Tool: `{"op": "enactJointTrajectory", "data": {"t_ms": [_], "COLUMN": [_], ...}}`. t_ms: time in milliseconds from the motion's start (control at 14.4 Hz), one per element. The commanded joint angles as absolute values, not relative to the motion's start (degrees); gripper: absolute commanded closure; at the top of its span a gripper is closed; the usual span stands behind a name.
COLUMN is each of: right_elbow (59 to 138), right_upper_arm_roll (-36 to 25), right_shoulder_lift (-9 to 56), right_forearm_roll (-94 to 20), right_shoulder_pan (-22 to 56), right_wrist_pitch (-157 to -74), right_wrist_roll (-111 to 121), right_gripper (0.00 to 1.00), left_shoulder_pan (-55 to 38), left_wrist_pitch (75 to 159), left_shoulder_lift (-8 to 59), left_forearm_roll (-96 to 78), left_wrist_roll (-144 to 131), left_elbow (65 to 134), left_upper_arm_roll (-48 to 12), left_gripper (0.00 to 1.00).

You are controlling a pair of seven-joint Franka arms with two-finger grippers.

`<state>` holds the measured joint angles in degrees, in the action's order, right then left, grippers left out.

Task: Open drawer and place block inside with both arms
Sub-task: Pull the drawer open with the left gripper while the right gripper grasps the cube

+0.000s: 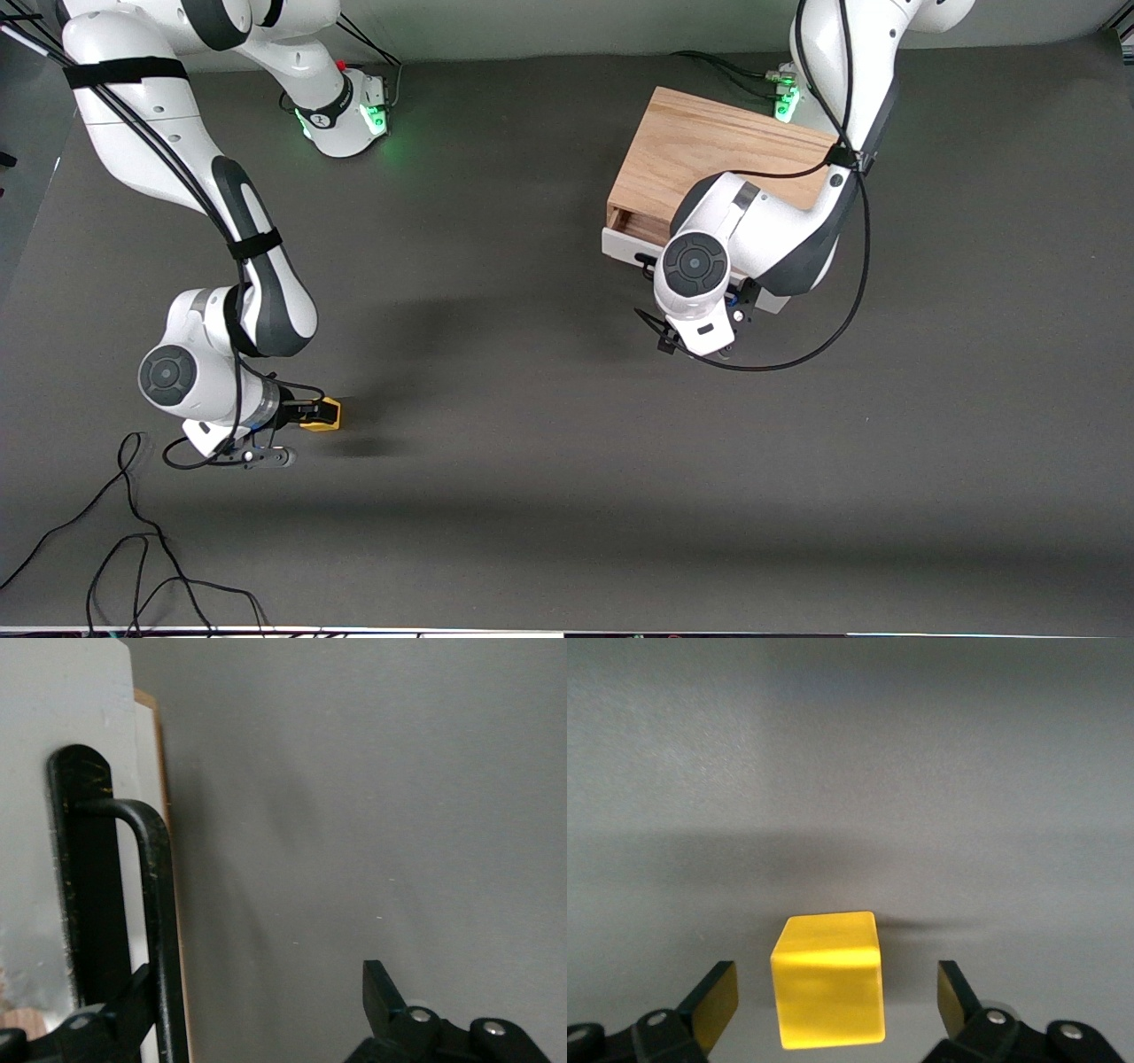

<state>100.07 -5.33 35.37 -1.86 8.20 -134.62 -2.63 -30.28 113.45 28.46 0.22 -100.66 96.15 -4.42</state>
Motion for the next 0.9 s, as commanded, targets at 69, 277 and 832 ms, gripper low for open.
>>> {"op": "enactJointTrajectory", "data": {"t_ms": [69,277,832], "right_elbow": [103.4,103.5,103.5], "right_upper_arm_roll": [-5.5,-5.4,-5.4], "right_shoulder_lift": [35.0,35.2,37.6], "right_forearm_roll": [-2.5,-2.5,-2.5], "right_shoulder_pan": [8.7,9.7,9.8], "right_wrist_pitch": [-139.0,-139.2,-143.5], "right_wrist_roll": [-3.9,-3.9,-3.9], "right_gripper": [0.00,0.00,0.00], "left_shoulder_pan": [-30.5,-30.7,-30.2], "left_wrist_pitch": [114.8,114.8,124.4], "left_shoulder_lift": [33.3,36.8,38.1], "left_forearm_roll": [2.1,2.4,3.8], "left_wrist_roll": [-101.4,-101.5,-101.5], "left_elbow": [89.2,83.8,82.1], "left_upper_arm_roll": [-4.3,-4.3,-3.7], "left_gripper": [0.00,0.00,0.00]}}
